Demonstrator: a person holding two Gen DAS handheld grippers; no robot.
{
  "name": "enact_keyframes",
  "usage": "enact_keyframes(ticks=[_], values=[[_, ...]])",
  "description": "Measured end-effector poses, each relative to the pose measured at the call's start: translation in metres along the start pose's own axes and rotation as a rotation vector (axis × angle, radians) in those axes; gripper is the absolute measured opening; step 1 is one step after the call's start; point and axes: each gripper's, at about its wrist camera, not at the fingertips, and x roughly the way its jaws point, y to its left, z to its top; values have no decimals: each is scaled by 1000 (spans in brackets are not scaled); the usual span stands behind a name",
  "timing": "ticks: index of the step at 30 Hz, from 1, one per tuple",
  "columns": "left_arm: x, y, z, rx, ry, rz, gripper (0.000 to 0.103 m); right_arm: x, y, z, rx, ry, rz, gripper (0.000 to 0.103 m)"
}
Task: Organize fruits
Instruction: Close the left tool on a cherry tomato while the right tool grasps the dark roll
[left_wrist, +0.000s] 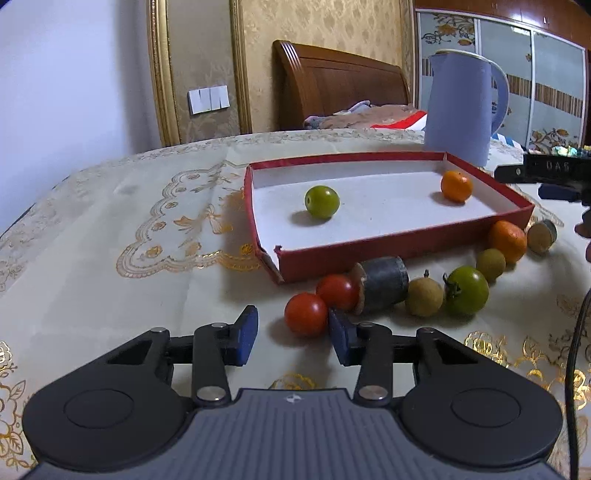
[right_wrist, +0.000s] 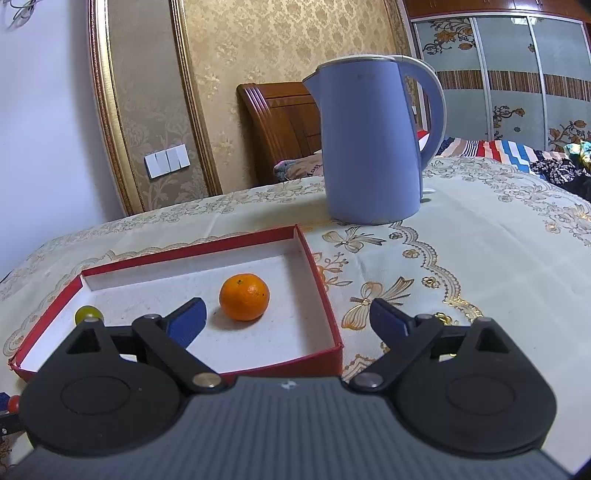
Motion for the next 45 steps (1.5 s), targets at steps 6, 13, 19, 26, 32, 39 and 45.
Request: enact_keyframes(ticks=[6,13,19,26,32,39,45], values=[[5,-5,3,12,7,-14,41,-2,3,-1,-25,-4,-6,95],[7,0,3,-23,16,-12,26,-2,3,-1,-25,-2,-10,95],[5,-9,4,-10,21,36,25,-20,-7,3,-26,0,15,95],[8,1,8,-135,10,42,25,-48,-41,-12,-90,55,-15,95],[10,8,6,-179,15,36,25,-53,-56,-27,-100,135,16,95],[10,6,5,-179,14,36,25,-36,-37,-29,-171,164,7,85],[10,6,4,-184,12,32,25,-25,-26,-26,-212,174,-10,75]])
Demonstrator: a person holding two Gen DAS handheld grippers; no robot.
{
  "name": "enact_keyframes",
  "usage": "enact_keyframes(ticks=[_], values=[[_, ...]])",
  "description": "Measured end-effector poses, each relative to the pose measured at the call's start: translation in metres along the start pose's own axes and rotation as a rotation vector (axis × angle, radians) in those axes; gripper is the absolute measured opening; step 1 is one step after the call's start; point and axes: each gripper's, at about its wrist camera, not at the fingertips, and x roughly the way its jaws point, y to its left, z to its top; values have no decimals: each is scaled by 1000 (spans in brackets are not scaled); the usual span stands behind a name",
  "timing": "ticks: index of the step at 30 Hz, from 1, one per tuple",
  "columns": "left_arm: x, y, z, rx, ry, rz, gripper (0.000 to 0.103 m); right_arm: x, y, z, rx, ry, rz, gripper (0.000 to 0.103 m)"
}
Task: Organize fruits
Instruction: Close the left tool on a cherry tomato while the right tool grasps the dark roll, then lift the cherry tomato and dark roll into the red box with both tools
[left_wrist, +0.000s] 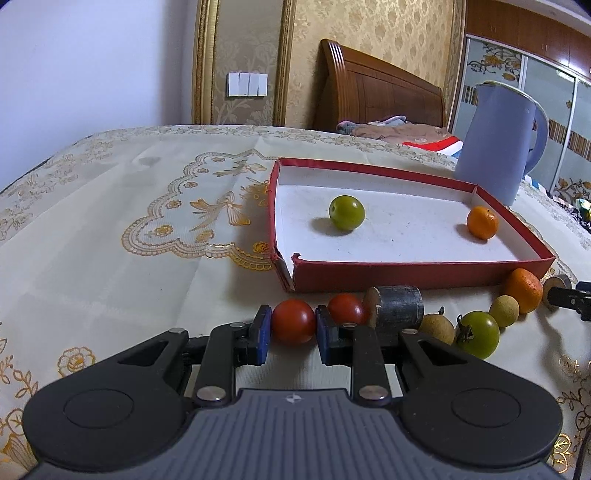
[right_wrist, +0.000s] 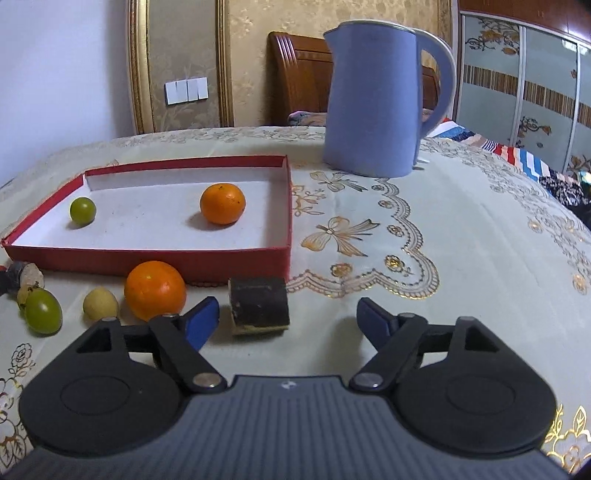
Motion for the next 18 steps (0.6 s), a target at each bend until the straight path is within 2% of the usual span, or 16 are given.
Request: enact_keyframes(ticks=[3,7,8,18], values=[[0,0,0,1,-1,1,25,3,2,0,-6,10,-4,64],[0,1,-1,7,-1,5,25,5,10,1,-37,19,-6,38],[0,1,0,8,-1,5,25,6,12,1,-40,19,-5,35],[-2,1,0,16,-5,12,25,4,16,0,-53,9,-12,32]])
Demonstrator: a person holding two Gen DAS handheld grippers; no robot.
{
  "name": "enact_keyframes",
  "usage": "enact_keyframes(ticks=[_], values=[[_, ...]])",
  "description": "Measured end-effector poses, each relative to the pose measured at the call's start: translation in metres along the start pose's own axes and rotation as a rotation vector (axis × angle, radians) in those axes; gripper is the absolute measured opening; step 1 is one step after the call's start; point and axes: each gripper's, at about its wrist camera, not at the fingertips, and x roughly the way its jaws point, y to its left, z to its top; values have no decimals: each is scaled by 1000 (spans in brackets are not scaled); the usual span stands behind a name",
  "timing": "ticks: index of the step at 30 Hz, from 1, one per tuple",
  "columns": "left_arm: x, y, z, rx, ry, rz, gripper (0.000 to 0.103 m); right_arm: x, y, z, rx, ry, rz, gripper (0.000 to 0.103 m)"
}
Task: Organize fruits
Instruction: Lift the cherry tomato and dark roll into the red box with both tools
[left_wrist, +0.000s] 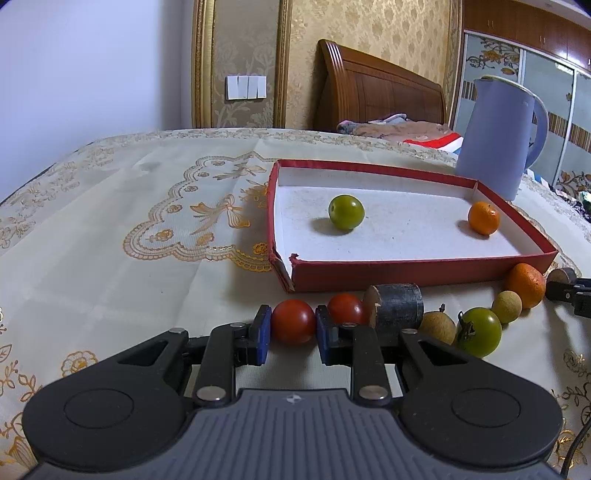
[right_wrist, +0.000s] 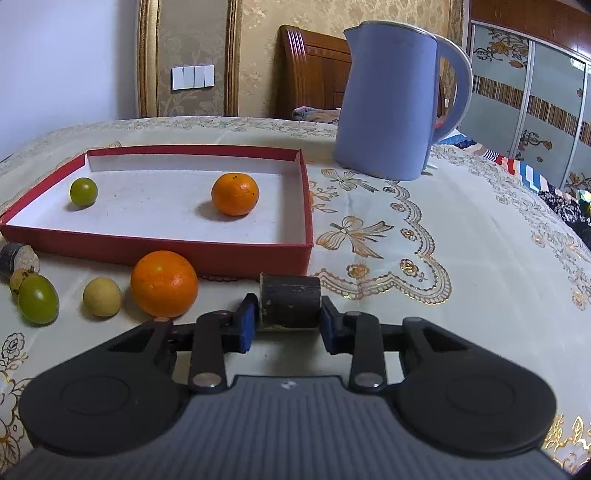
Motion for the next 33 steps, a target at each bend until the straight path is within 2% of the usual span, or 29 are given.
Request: enact_keyframes(ticks=[13,22,33], values=[[-7,-10,1,45,-30,70,25,-5,2,-1,24,-9,-12,31],[-14,-16,-1,48,-47,66,25,-9,3,-2,42,-26,-11,30],[-5,-12,-3,39,0,59,25,-9,3,-2,42,-23,-20,31]])
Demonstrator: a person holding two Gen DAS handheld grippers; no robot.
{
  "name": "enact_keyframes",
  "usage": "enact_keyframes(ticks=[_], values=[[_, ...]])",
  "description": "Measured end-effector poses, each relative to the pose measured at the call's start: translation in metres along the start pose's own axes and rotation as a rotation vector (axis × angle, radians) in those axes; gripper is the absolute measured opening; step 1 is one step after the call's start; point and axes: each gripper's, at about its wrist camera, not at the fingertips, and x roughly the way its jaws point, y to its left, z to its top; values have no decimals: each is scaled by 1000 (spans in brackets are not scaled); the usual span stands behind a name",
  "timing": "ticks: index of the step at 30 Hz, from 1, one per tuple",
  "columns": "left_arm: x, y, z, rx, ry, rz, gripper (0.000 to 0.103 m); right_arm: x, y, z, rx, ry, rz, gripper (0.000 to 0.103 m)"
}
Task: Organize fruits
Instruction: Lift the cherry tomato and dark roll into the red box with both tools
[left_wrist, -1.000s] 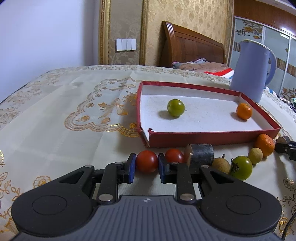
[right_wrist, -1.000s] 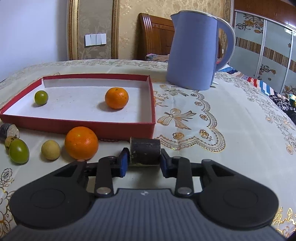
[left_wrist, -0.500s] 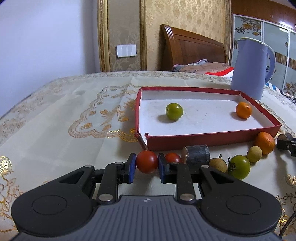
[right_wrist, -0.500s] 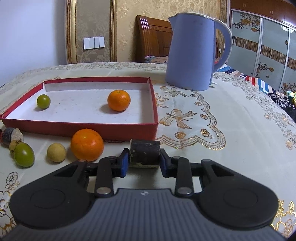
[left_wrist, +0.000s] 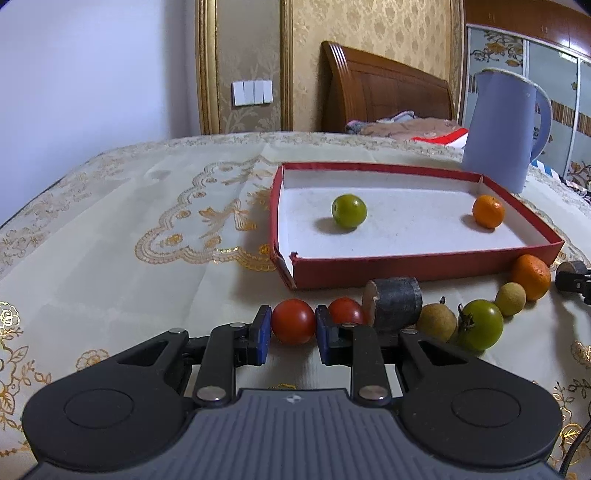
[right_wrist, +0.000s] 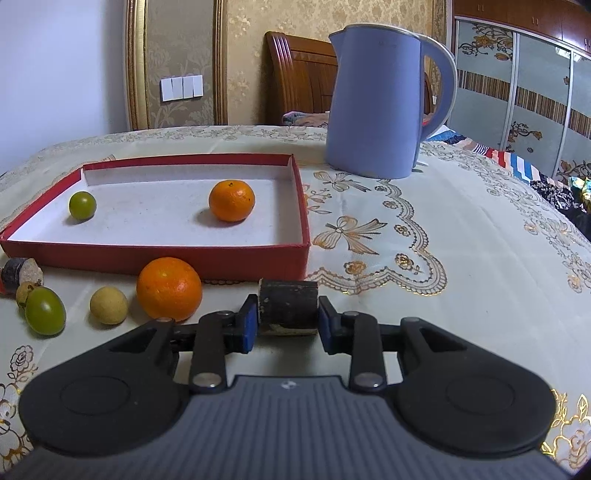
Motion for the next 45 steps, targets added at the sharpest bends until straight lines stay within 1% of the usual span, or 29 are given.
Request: enact_keyframes(ticks=[6,9,14,17,20,29,33,36,39,45], values=[[-1,3,-1,-10,-1,-5,25,-3,1,0,-5,-17,-7,30],[-7,3,-1,-16,-25,-3,25,-5,0,-1,5,-26,-7,30],[-17,-3,2,3,-48,5,25,-9,0,-1,7,-32,0,30],[-23,-5,8,-10,-62,-27,25,-11,0,0,12,-40,3,30],[-24,-13,12,8,-76,-26,25,-14,0,2,19,-49,11,31],[-17,-45,21,58,-72,-67,25,-21,13,16,14,-84,41,31],[-10,-54,27,50,-63,-94,25,-19,22,26,6,-100,52,31],[-4,-61,32,55,-65,-89,25,-16,28,32,-3,-106,60,31],[2,-66,38,47,-57,-105,25,-14,33,36,-11,-113,67,31],[14,-74,47,49,-45,-98,25,-4,40,46,-12,-112,81,31]])
